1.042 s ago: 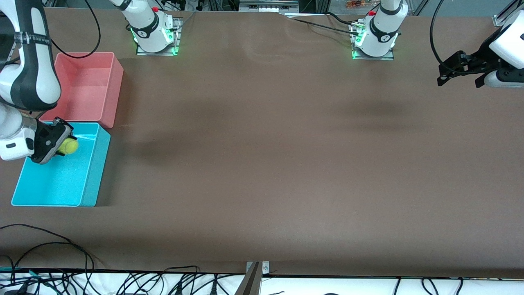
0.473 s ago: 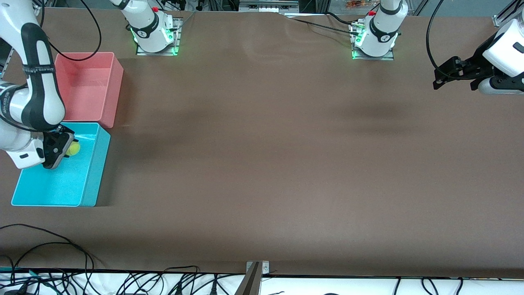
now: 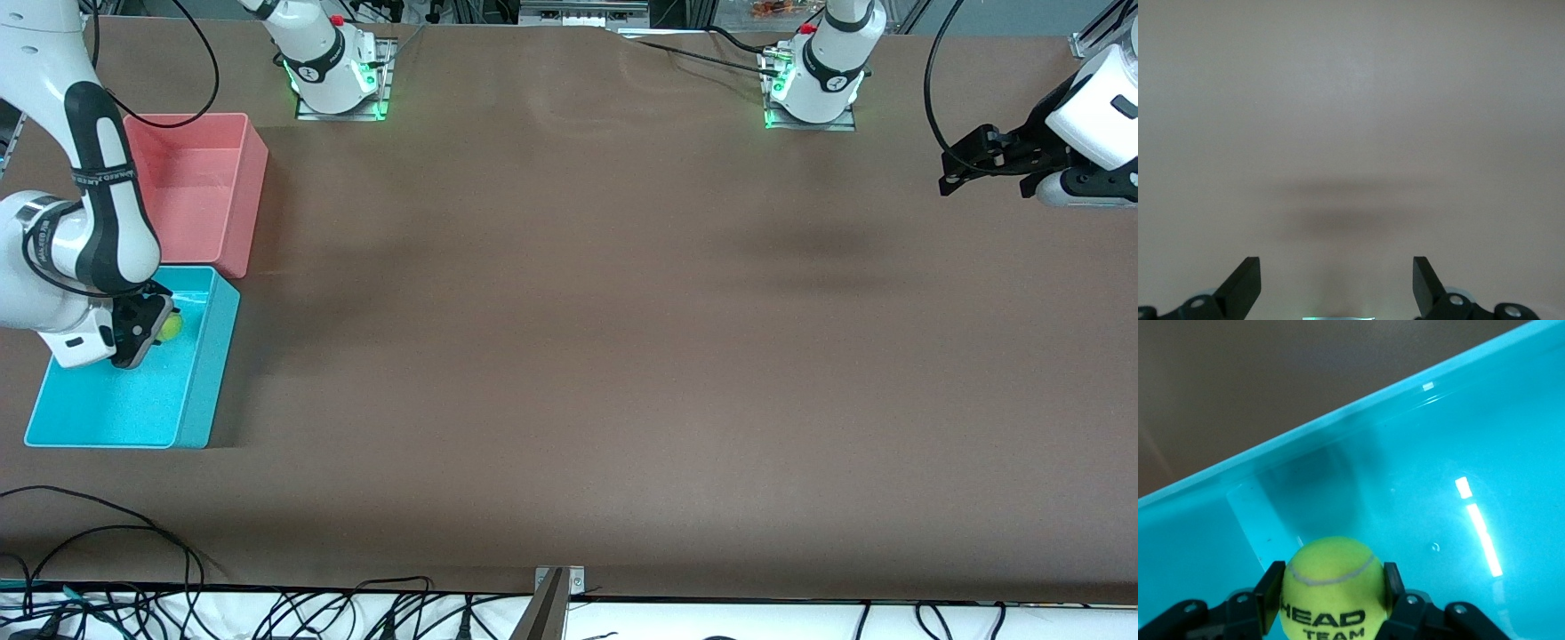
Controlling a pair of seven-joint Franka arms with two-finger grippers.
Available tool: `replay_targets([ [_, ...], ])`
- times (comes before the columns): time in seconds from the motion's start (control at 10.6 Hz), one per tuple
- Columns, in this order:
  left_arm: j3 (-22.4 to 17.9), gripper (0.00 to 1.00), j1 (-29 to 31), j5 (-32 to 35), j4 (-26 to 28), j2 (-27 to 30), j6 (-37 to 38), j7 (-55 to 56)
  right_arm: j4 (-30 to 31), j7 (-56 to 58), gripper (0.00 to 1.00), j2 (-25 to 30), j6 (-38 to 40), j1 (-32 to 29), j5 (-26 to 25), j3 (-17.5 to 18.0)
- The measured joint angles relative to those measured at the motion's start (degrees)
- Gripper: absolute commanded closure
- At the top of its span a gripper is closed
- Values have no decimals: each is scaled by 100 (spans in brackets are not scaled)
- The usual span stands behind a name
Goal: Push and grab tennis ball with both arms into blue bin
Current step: 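Open the right gripper to drop the ball into the blue bin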
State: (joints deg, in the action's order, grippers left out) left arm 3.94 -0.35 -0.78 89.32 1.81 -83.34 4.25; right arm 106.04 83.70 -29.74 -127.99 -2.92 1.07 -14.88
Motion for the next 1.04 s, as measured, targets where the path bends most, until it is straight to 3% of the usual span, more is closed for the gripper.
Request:
replay_targets([
  [0.28,-10,0,26,1,0,-8,6,3,297,0,3,-80,-412,0,81,0],
  [0.66,-26,0,36,2,0,-16,11,4,270,-16,0,256,-193,16,98,15],
  [1.04,-34,0,39,3,0,-20,17,4,247,-534,0,1417,397,226,105,138],
])
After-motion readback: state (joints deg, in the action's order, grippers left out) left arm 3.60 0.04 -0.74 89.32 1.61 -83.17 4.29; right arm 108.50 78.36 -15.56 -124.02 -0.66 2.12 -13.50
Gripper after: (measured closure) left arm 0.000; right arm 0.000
